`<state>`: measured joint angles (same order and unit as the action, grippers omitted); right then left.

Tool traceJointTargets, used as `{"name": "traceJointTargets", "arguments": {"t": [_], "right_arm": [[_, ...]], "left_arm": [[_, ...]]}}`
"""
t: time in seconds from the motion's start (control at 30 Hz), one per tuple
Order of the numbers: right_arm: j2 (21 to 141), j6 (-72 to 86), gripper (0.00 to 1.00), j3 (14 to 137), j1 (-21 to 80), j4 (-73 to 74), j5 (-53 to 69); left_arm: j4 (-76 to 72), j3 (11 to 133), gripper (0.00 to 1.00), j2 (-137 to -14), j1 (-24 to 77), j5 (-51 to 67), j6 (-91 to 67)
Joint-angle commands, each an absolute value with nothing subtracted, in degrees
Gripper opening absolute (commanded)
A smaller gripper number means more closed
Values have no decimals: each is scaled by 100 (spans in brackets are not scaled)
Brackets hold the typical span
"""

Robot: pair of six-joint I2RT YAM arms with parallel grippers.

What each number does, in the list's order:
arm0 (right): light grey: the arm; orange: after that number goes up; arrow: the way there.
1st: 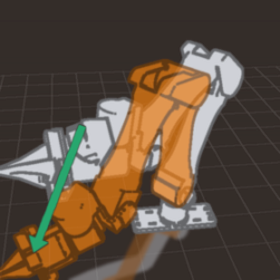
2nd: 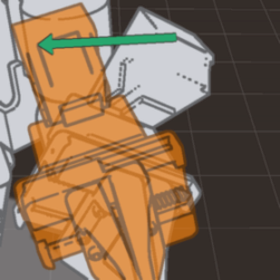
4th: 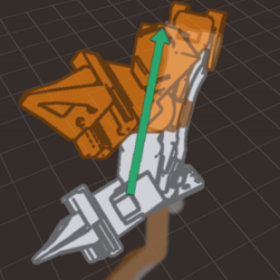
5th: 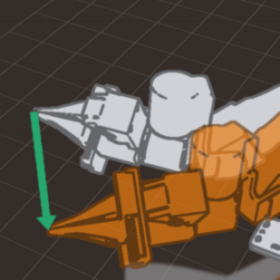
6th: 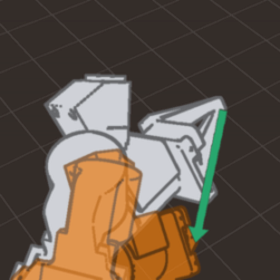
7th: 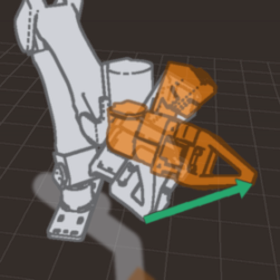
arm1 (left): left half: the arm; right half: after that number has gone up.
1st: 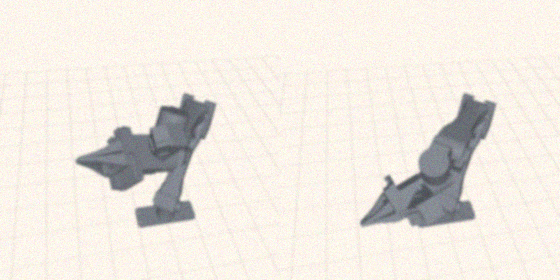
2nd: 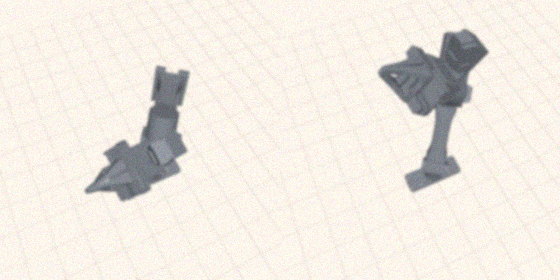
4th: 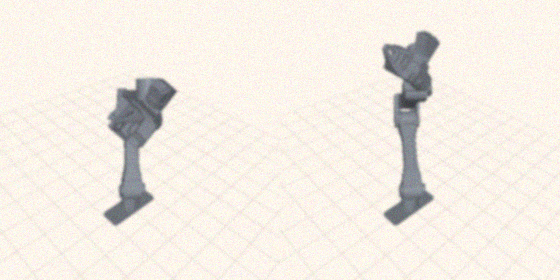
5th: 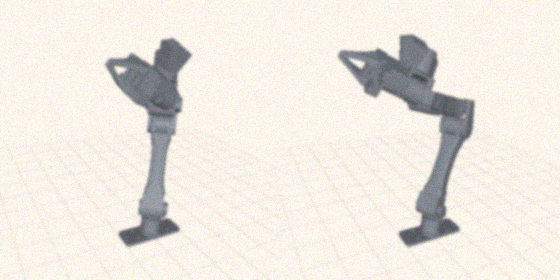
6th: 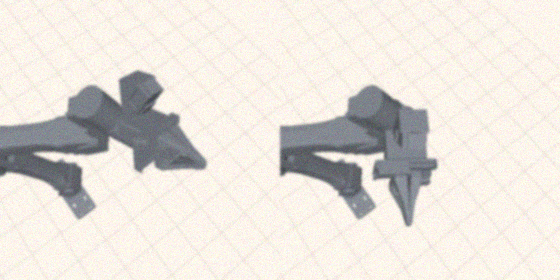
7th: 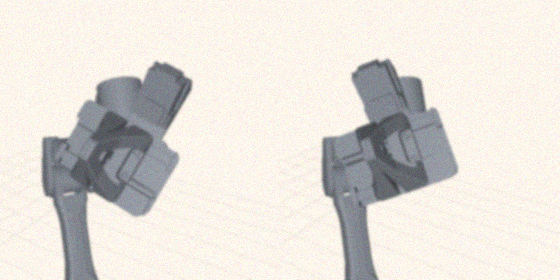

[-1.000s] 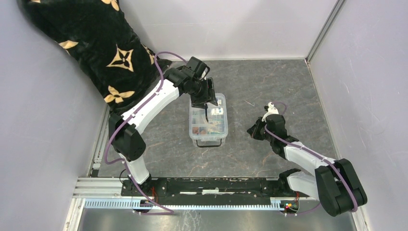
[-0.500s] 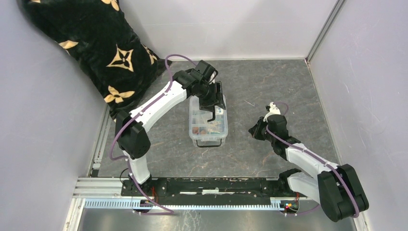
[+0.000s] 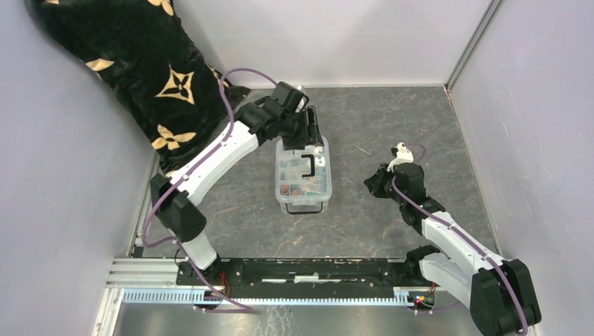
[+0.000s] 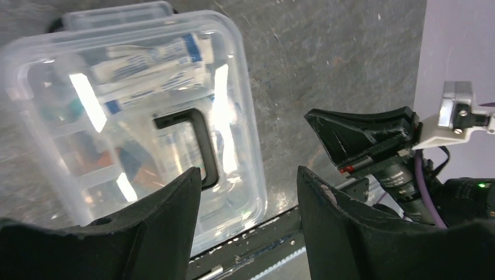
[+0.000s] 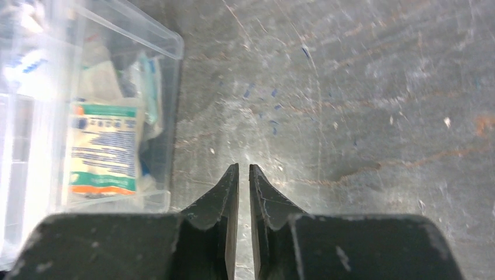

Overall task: Organize the medicine kit
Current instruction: Place the lid on the medicine box.

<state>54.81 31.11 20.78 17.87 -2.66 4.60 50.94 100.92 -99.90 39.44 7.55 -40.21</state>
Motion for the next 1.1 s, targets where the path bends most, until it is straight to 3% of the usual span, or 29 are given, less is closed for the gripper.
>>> {"name": "traceJointTargets", "arguments": {"t": [0.0,0.17,0.37,0.47,0.67,0.8,1.07], "right_arm": [[5491,2936,19,2594,1771,-447,1179],[5738,3127,29,2840,1776,-852,2095],[6033,3464,66,3339,1775,-1164,2309],[6452,3781,74,3692,1783,-1446,2598],[7423,4347,83,4222,1800,-1779,3024],[7934,4505,84,4421,1811,-1881,3274],[8455,4668,84,4502,1893,-2080,3552]], "left_arm": [[4753,9460,68,-9128,3875,-346,-3924],[4489,8430,72,-8516,3633,-668,-4149],[4361,7784,81,-8204,3461,-1034,-4096],[4186,7587,86,-8198,3454,-1051,-4053],[3593,7099,90,-8146,3181,-1041,-4157],[2983,6602,91,-8024,2680,-247,-4203],[2446,6390,92,-8024,2646,493,-4125]]}}
